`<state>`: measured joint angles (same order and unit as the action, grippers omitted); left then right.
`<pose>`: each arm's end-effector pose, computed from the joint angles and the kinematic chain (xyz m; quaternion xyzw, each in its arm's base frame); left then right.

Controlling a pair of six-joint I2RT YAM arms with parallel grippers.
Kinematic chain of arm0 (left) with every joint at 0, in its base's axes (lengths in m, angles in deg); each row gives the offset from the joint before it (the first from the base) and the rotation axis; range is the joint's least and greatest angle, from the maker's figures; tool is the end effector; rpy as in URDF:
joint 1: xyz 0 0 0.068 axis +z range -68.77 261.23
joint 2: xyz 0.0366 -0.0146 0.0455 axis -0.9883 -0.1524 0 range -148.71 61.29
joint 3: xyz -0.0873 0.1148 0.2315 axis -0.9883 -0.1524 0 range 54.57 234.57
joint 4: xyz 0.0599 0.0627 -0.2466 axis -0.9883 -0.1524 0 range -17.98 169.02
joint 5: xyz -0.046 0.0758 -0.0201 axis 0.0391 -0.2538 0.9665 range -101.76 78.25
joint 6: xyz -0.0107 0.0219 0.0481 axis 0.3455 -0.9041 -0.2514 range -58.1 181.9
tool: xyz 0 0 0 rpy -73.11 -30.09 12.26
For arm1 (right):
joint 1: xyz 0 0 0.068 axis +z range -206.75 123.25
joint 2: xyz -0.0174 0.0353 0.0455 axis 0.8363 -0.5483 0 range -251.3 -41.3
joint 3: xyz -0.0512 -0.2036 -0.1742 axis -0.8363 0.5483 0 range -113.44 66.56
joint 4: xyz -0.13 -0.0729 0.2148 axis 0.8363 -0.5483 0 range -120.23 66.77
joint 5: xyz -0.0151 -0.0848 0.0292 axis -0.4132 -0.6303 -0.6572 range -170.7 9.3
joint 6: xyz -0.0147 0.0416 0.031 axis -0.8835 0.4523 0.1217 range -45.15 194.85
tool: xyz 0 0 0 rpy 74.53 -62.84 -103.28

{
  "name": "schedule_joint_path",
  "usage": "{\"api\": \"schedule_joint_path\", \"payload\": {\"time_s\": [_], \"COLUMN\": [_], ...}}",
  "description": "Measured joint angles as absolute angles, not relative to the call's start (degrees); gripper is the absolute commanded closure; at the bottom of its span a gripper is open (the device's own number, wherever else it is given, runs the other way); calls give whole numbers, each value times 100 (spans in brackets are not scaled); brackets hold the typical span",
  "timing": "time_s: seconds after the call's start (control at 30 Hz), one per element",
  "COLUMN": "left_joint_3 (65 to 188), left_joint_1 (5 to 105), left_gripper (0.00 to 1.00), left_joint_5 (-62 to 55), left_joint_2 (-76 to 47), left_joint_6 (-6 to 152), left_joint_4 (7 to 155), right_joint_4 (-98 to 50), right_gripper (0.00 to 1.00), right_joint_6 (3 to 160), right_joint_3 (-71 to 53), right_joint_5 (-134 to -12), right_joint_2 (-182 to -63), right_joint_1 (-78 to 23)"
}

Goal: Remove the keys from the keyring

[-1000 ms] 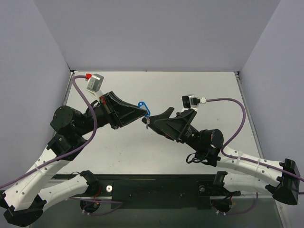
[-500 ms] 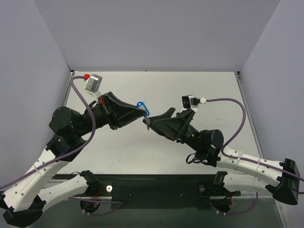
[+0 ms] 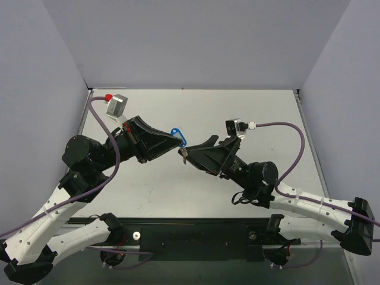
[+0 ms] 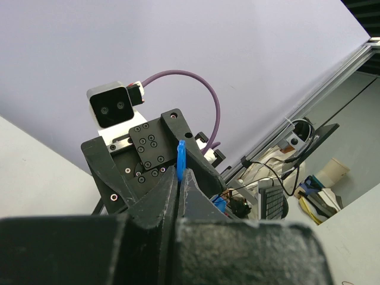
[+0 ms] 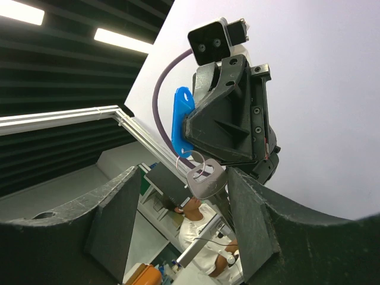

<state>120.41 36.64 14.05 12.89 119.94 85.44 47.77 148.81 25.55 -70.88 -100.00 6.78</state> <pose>0.1013 -0.1216 0.4844 0.1235 0.5501 -0.7138 0.4155 0.0837 0.1815 0.4093 -0.0525 0.3197 0.8912 0.3177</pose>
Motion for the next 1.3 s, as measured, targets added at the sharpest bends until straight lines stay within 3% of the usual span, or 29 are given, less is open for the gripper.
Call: {"api": "schedule_joint_path", "payload": {"time_s": [0.43, 1.3], "left_joint_3": [11589, 11314], "left_joint_1": [3661, 3655], "left_gripper": [100, 100], "left_joint_5": [1586, 1612], "left_joint_2": [1324, 1320], "left_joint_6": [12274, 12427], "left_joint_4": [9610, 10115], "right_joint_4": [4854, 4856], "right_gripper": [33, 38], "right_joint_6": [15060, 15130], "right_joint_3": [2520, 2474], "right_joint_5": [-7066, -6987], "right_joint_2": [-10306, -10319], "right_joint_1": [787, 936]}}
